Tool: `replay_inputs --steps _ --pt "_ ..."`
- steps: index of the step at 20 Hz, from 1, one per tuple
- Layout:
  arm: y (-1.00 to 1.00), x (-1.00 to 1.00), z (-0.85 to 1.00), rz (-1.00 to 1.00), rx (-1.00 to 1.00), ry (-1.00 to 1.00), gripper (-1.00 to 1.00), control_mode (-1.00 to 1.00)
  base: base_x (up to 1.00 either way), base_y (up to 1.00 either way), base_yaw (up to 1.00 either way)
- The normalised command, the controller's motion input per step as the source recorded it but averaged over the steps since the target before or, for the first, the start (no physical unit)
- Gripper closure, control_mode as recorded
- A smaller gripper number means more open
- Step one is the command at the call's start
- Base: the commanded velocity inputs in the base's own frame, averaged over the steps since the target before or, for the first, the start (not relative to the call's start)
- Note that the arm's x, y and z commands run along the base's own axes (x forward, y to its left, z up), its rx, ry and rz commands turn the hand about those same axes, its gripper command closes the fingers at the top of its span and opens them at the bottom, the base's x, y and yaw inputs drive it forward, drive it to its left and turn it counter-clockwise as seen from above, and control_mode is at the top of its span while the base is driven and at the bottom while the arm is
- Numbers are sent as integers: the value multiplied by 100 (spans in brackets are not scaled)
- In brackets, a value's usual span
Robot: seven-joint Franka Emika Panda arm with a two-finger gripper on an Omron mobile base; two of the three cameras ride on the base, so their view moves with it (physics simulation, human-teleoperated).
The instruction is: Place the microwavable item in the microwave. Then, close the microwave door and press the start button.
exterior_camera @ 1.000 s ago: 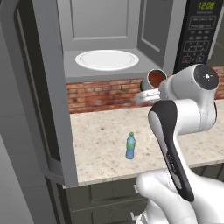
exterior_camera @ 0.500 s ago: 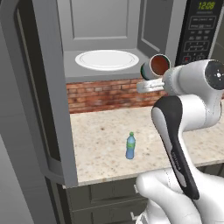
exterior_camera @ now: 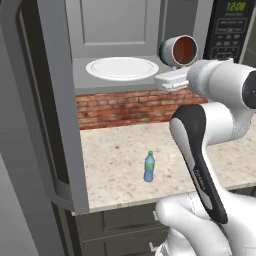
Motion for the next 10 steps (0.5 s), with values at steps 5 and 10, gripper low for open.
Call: replay_inputs --steps 5,10 --pt "41 15 42 5 -5 -15 100 -100 0 0 0" --pt "27 57 15 1 -1 15 100 -100 0 0 0"
